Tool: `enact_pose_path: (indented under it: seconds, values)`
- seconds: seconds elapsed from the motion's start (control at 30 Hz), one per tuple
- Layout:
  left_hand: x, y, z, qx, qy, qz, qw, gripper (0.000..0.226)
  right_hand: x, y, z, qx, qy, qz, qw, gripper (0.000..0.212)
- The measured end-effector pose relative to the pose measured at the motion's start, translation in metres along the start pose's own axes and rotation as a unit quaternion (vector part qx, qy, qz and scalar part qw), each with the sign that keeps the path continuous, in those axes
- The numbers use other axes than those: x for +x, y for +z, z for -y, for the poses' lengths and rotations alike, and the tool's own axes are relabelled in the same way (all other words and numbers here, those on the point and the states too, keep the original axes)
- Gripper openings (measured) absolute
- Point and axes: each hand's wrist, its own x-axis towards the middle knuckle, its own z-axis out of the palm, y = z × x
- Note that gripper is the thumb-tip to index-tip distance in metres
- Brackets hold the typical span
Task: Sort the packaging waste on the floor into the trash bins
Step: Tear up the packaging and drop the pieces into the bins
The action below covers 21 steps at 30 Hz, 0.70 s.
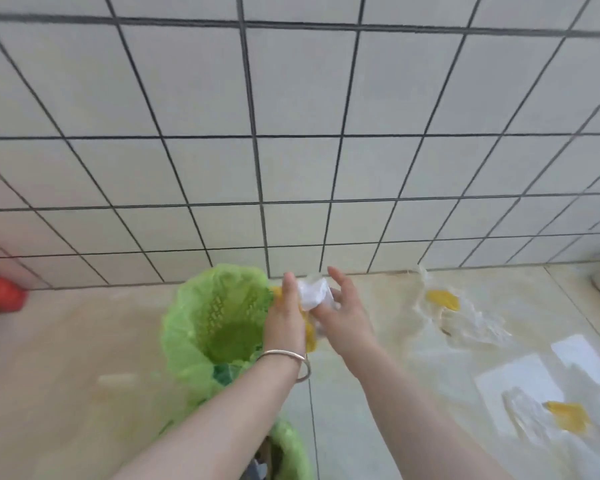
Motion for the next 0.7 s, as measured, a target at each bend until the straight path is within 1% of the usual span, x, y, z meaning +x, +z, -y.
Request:
enact_pose_path:
  seconds: [0.07, 0.1, 0.13, 0.17, 0.2, 0.23, 0.3, 0.37, 0.4, 0.43, 0.53, 0.57, 0.63, 0.7]
  values:
    - [0.015, -0.025, -0.001, 0.016, 0.033, -0.008, 0.999, 0.062, 0.009, 0.029, 0.004, -0.079, -0.006, 0.013, 0.997, 0.016]
    - [0.025, -0.037, 0.002, 0.027, 0.038, -0.024, 0.999, 0.066, 0.014, 0.043, 0.005, -0.12, -0.015, 0.019, 0.992, 0.008]
    - [0.034, -0.048, 0.004, 0.036, 0.038, -0.042, 0.998, 0.065, 0.019, 0.057, 0.005, -0.148, -0.025, 0.021, 0.988, 0.013]
    - [0.047, -0.059, 0.009, 0.049, 0.038, -0.057, 0.996, 0.059, 0.024, 0.07, 0.003, -0.164, -0.023, 0.022, 0.986, 0.014]
    - [0.058, -0.068, 0.013, 0.065, 0.036, -0.071, 0.995, 0.052, 0.03, 0.083, 0.0, -0.175, -0.017, 0.028, 0.984, 0.01]
    - [0.07, -0.076, 0.018, 0.083, 0.027, -0.082, 0.993, 0.045, 0.035, 0.095, -0.005, -0.185, -0.01, 0.035, 0.982, 0.013]
    - [0.098, -0.089, 0.032, 0.126, -0.002, -0.094, 0.988, 0.033, 0.048, 0.114, -0.017, -0.207, 0.008, 0.044, 0.977, 0.025]
    - [0.124, -0.098, 0.045, 0.195, -0.047, -0.107, 0.974, 0.022, 0.064, 0.125, -0.029, -0.257, 0.03, 0.083, 0.962, 0.032]
    - [0.138, -0.102, 0.054, 0.239, -0.059, -0.102, 0.964, 0.024, 0.072, 0.128, -0.034, -0.293, 0.046, 0.116, 0.948, 0.035]
    - [0.151, -0.106, 0.063, 0.287, -0.075, -0.081, 0.951, 0.029, 0.08, 0.13, -0.038, -0.327, 0.064, 0.146, 0.931, 0.039]
    - [0.186, -0.11, 0.092, 0.428, -0.127, -0.002, 0.895, 0.043, 0.102, 0.133, -0.054, -0.392, 0.093, 0.182, 0.897, 0.044]
    - [0.193, -0.109, 0.099, 0.455, -0.14, 0.011, 0.879, 0.042, 0.107, 0.134, -0.06, -0.422, 0.086, 0.187, 0.883, 0.043]
    - [0.202, -0.106, 0.11, 0.489, -0.144, 0.021, 0.86, 0.042, 0.115, 0.137, -0.072, -0.51, 0.061, 0.205, 0.833, 0.036]
    - [0.204, -0.103, 0.116, 0.517, -0.139, 0.028, 0.844, 0.046, 0.118, 0.136, -0.08, -0.575, 0.02, 0.223, 0.787, 0.032]
